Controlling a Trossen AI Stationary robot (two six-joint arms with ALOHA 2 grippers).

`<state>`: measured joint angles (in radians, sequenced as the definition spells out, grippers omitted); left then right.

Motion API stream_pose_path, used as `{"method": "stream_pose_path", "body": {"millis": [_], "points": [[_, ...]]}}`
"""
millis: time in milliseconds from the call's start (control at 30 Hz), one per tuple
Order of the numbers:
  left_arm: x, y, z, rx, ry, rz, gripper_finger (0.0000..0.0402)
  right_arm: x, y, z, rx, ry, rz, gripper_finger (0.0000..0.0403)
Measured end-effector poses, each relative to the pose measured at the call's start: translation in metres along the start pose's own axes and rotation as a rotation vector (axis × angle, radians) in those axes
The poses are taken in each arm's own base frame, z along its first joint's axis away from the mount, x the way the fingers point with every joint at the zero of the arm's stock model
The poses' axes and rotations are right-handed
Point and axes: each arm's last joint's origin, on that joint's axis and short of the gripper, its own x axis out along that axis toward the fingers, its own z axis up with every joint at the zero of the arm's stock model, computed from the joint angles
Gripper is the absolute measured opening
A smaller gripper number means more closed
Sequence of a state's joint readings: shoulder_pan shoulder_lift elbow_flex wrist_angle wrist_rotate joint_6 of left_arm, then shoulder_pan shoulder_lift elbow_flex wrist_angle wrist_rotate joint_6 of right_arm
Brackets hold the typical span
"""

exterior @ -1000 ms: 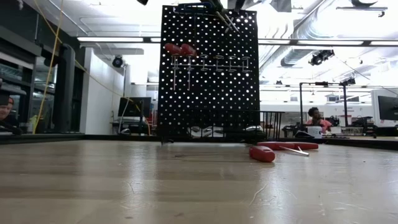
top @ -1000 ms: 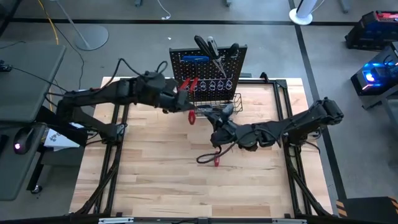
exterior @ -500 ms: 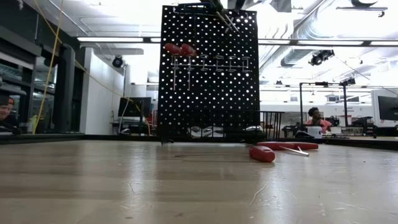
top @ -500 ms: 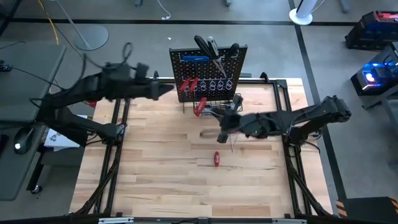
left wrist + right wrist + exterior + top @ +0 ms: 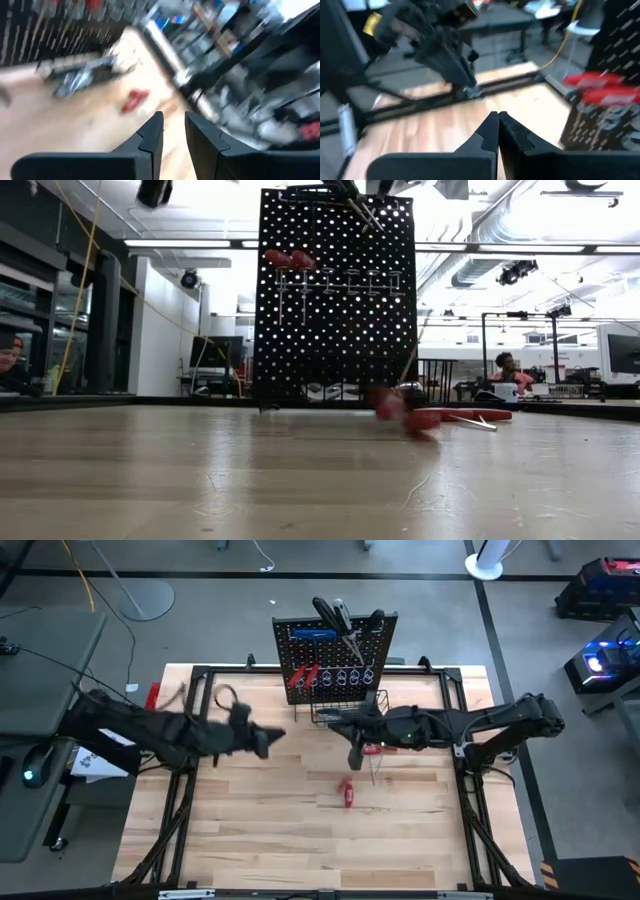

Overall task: Hang tools onto peg board
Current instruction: Hang the red allen wrench on the pegboard

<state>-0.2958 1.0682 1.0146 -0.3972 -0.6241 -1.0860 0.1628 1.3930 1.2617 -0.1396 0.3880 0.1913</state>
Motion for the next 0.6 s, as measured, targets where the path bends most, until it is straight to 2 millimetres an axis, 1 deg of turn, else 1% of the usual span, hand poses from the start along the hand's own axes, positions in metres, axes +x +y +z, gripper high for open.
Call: {"method": "stream_pose_path", "body": {"millis": [67,133,200,267,333,400,500,600], "points": [[0.006,0.009,-0.021,0.049,0.075,0.024,0.0074,-0.003,0.000,-0.005,-0.001,0.064,0.031,0.0000],[0.011,0.017,-0.038,0.081,0.152,0.034,0.0074,-0.008,0.001,-0.009,-0.005,0.122,0.061,0.0000],[0.017,0.021,-0.050,0.070,0.207,0.038,0.0074,-0.016,0.002,-0.012,0.008,0.173,0.079,0.0000],[0.026,0.024,-0.060,0.086,0.259,0.060,0.0074,-0.023,0.002,-0.014,0.068,0.232,0.122,0.0001],[0.035,0.026,-0.070,0.138,0.310,0.078,0.0074,-0.027,0.002,-0.020,0.125,0.344,0.203,0.0010],[0.043,0.026,-0.078,0.173,0.359,0.073,0.0074,-0.029,0.001,-0.031,0.160,0.482,0.234,0.0031],[0.057,0.027,-0.091,0.216,0.455,0.056,0.0076,-0.024,0.006,-0.052,0.138,0.659,0.223,0.0083],[0.065,0.030,-0.103,0.266,0.542,0.049,0.0083,-0.011,0.020,-0.074,-0.030,0.754,0.308,0.0143]]}}
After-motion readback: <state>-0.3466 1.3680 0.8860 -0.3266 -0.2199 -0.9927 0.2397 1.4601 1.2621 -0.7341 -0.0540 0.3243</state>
